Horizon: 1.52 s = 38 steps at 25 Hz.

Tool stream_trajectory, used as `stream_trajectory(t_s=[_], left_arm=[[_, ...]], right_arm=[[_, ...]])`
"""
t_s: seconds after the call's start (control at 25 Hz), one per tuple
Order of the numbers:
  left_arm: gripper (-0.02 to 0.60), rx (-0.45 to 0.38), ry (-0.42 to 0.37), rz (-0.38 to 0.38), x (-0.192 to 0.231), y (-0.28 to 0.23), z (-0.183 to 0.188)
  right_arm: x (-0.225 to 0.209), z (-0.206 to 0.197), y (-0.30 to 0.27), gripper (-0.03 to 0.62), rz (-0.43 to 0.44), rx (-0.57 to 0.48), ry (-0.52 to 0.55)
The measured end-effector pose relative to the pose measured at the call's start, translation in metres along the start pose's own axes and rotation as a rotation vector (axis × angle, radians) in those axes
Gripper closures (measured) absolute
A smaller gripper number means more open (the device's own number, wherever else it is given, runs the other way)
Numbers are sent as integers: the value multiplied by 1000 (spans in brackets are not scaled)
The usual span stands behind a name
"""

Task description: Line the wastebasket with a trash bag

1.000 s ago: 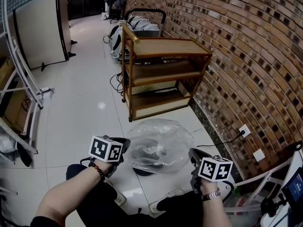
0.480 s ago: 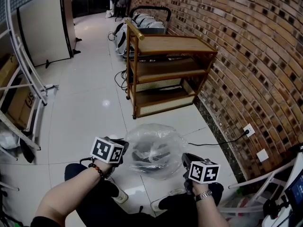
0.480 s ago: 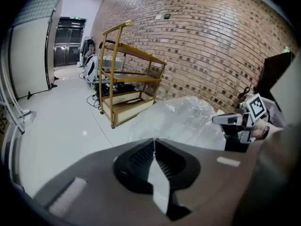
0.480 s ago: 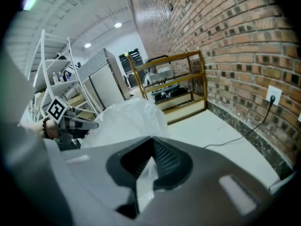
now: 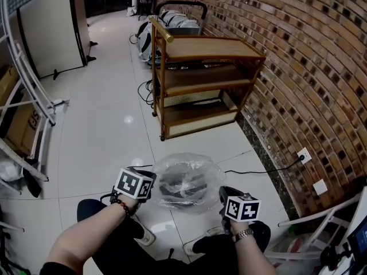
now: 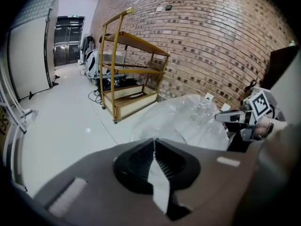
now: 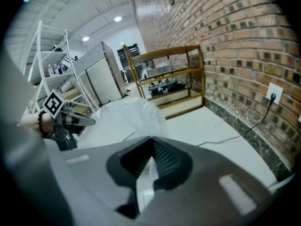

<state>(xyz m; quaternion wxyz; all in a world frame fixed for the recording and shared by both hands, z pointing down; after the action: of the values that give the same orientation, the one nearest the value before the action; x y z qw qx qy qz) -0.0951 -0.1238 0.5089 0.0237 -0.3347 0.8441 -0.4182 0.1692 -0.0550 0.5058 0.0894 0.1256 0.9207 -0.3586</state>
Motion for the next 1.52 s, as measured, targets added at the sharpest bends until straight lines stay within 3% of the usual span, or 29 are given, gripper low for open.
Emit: stream_trajectory(t_s=[0.88,1.16,1.52], left_arm=[[577,107,41,16,32,-73,-23],[566,150,58,14,40,-92,-34],[565,172,89,-20,45,-113,-42]], right_arm=[[-25,-35,-77,589,-19,153,-5],[-34,-52,-95,559,-28,212,-16],[-39,-64,-113,579,-51,263,36]])
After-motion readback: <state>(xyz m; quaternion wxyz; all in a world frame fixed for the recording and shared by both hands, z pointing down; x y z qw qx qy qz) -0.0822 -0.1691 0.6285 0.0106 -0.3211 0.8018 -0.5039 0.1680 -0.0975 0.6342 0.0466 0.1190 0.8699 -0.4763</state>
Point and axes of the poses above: the fingertips, and each gripper's own axes: y backward along the fingers, x to its left, z out of its top, the point moved 2 cm from there along y, backward along the fingers, and after that the axes turned 1 degree about x, right-handed, at the moved point
